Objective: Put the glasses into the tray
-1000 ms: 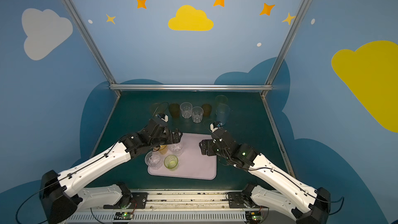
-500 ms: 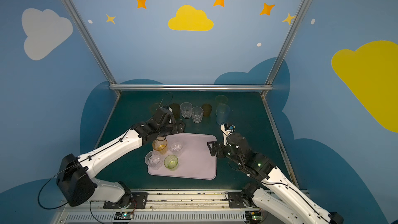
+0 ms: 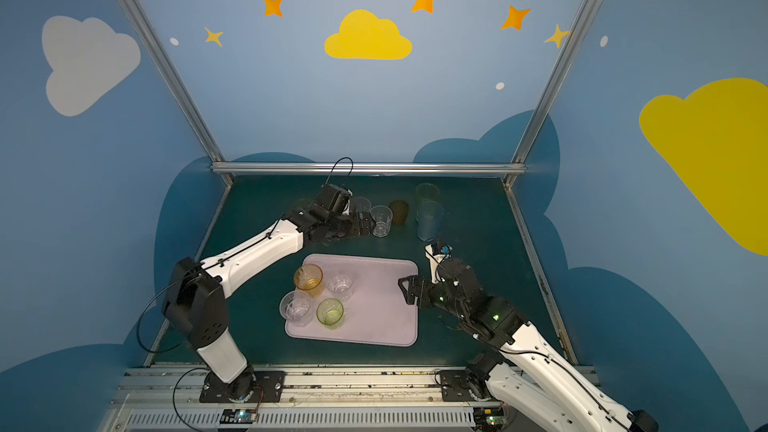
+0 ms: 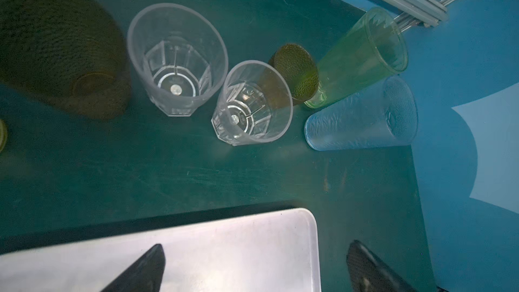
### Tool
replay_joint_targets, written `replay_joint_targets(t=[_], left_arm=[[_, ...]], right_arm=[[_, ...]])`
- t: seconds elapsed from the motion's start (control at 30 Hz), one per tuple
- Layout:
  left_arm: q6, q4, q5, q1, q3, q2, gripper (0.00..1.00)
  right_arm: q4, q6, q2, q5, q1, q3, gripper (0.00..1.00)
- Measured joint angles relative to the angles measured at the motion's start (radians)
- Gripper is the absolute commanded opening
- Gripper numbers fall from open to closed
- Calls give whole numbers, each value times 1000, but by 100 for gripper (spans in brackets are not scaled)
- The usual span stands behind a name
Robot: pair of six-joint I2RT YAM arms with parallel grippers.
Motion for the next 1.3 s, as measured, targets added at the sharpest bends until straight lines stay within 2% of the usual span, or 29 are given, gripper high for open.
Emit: replay_joint_targets(t=[0.17, 0.4, 0.57, 0.8, 1.07, 1.3], left_arm=[[41, -37, 31, 12, 89, 98, 89], [40, -58, 34, 20, 170, 195, 68], [11, -64, 25, 21, 202, 244, 62], [-32, -70, -32, 21, 225, 264, 62], [-72, -63, -73, 22, 240, 267, 52], [-95, -54, -81, 22, 277, 312, 51]], right_arm=[[6, 23, 10, 5, -1, -2, 87], [-10, 54, -25, 51, -2, -13, 87], [-24, 78, -76, 78, -3, -40, 87], [-47, 83, -128, 89, -4, -66, 87], [-47, 83, -150, 85, -4, -88, 87], [-47, 83, -150, 81, -4, -89, 87]])
